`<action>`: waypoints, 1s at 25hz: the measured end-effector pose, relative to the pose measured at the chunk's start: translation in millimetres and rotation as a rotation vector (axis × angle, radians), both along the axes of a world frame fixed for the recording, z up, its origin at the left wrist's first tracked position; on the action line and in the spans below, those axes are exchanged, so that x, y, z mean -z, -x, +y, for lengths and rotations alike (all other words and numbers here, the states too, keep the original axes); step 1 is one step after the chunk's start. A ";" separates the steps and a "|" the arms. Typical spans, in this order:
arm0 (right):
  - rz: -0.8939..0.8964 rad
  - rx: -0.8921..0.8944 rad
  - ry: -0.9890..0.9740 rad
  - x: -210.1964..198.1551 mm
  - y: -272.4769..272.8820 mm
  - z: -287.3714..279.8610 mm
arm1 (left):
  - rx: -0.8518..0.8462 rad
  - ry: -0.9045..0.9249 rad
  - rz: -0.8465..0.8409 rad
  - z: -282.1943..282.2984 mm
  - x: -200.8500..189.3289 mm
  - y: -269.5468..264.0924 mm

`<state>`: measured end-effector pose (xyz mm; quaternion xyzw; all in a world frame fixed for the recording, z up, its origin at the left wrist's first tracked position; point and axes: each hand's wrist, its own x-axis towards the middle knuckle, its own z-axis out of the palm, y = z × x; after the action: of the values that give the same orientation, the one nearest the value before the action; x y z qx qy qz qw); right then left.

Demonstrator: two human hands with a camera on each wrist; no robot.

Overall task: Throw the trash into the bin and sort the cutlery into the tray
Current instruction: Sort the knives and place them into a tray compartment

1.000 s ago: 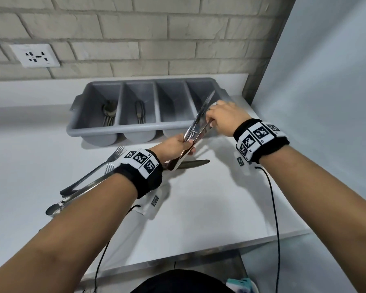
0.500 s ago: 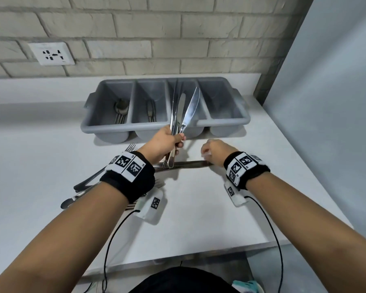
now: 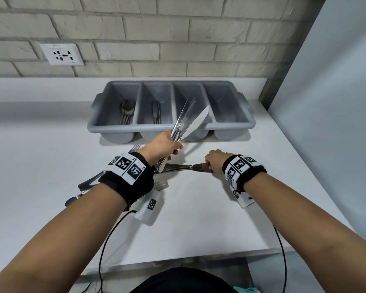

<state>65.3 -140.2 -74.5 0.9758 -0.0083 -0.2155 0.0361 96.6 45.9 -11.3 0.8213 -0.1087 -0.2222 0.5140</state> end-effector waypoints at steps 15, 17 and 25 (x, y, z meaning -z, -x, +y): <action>-0.488 -0.110 -0.151 -107.3 17.3 -25.5 | 0.243 -0.052 -0.091 -23.6 5.0 -6.4; -0.474 -0.117 -0.135 -114.5 17.3 -27.2 | 0.259 0.033 -0.046 -25.9 8.7 -4.4; -0.329 0.177 -0.403 -115.3 2.5 -45.4 | 0.158 0.263 0.060 -30.0 9.7 6.5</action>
<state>62.8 -185.6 40.8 0.9807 -0.0561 -0.0537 -0.1795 90.1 15.9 -21.0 0.7288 -0.1860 -0.2701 0.6011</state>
